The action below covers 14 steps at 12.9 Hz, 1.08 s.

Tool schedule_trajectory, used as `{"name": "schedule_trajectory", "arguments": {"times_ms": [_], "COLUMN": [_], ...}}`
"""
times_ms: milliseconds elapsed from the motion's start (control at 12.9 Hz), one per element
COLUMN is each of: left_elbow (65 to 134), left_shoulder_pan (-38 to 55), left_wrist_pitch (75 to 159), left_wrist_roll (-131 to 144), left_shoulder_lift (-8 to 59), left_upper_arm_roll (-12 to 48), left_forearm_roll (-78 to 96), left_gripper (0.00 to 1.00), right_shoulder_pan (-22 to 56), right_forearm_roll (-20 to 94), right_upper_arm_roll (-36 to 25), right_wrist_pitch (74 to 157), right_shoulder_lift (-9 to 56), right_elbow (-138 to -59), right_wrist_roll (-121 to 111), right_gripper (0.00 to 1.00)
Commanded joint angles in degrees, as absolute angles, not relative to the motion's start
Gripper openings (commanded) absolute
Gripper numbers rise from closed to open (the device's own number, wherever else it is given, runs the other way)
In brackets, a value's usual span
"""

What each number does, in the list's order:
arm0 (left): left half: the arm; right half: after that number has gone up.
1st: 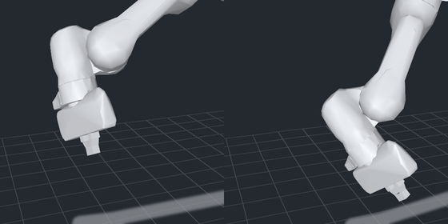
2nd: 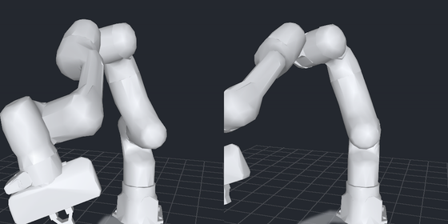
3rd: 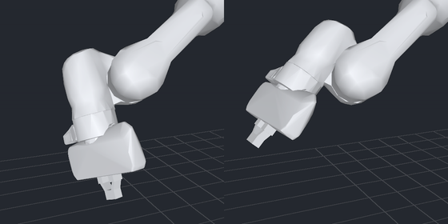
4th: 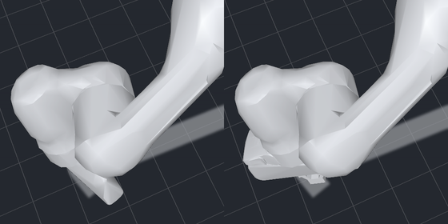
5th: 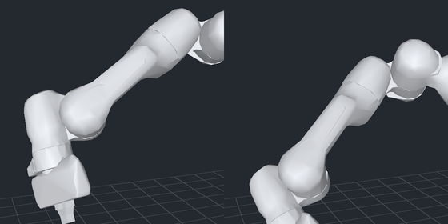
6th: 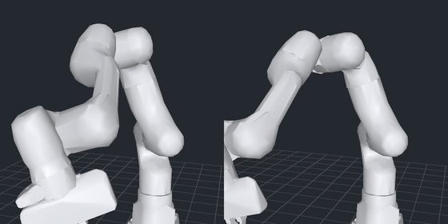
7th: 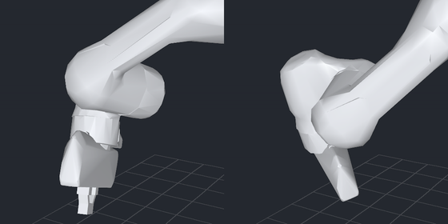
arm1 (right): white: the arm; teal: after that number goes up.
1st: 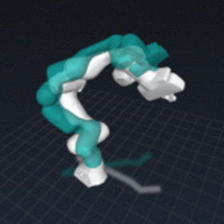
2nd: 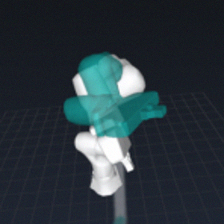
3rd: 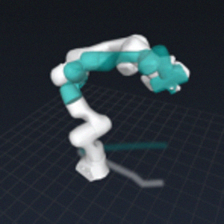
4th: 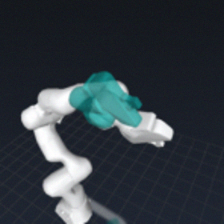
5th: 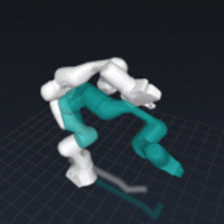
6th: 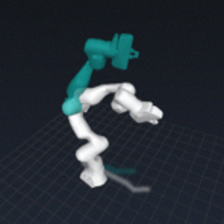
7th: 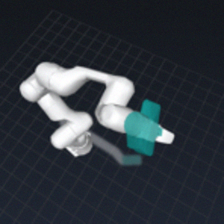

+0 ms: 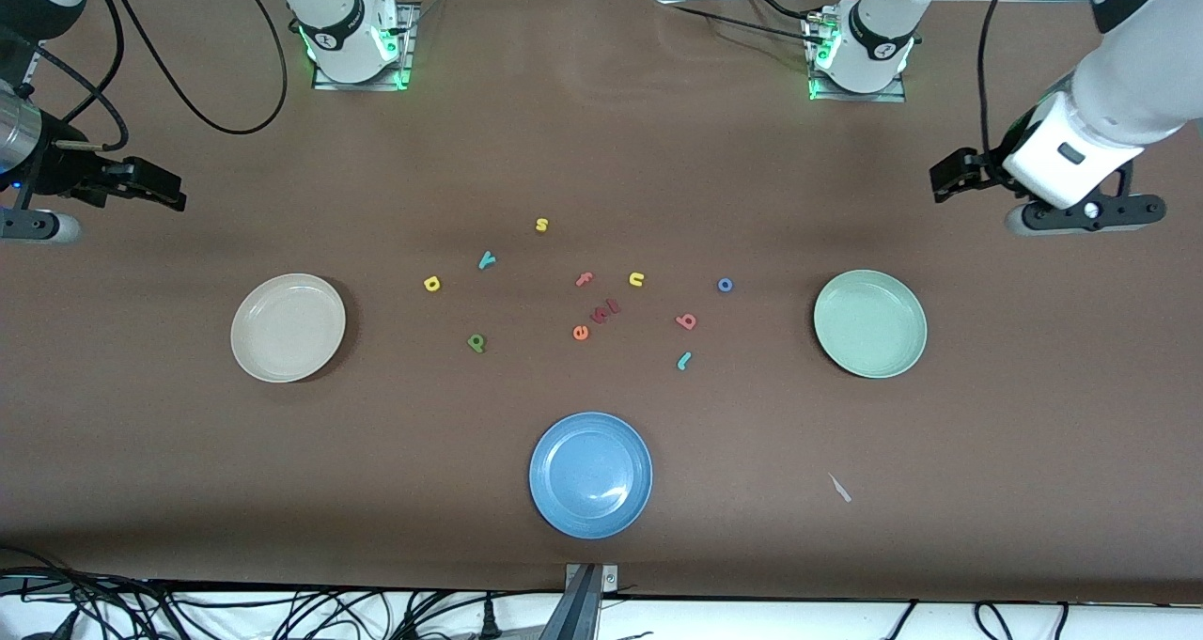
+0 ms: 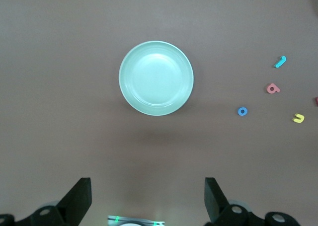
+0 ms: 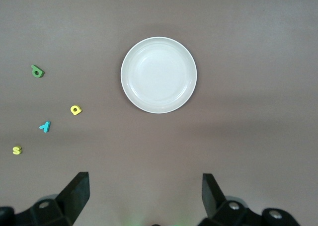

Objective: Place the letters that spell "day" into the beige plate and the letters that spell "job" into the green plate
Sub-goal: 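Move the left gripper and the right gripper toward the scattered letters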

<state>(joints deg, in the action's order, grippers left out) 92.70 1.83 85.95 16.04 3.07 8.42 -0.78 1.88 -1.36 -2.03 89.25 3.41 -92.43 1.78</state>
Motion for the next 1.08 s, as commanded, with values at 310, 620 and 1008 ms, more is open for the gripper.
{"name": "schedule_trajectory", "arguments": {"times_ms": [310, 620, 1008], "left_elbow": [91.4, 91.1, 91.1], "left_shoulder_pan": [2.3, 6.3, 11.9], "left_wrist_pitch": [89.6, 94.4, 105.2], "left_wrist_roll": [37.3, 52.5, 67.6], "left_shoulder_lift": [9.1, 13.9, 21.5], "left_upper_arm_roll": [16.0, 18.1, 18.1], "left_forearm_roll": [2.4, 2.3, 1.8], "left_gripper": [1.00, 1.00, 1.00], "right_shoulder_pan": [2.1, 3.1, 7.1], "right_forearm_roll": [-0.2, 1.1, 0.7], "right_upper_arm_roll": [-1.1, -0.9, -0.7], "right_wrist_pitch": [90.3, 90.4, 90.3], "right_shoulder_lift": [6.6, 7.7, 16.2], "right_elbow": [-90.2, -89.3, -88.4], "right_wrist_roll": [1.1, 1.1, 1.3], "right_gripper": [1.00, 1.00, 1.00]}}
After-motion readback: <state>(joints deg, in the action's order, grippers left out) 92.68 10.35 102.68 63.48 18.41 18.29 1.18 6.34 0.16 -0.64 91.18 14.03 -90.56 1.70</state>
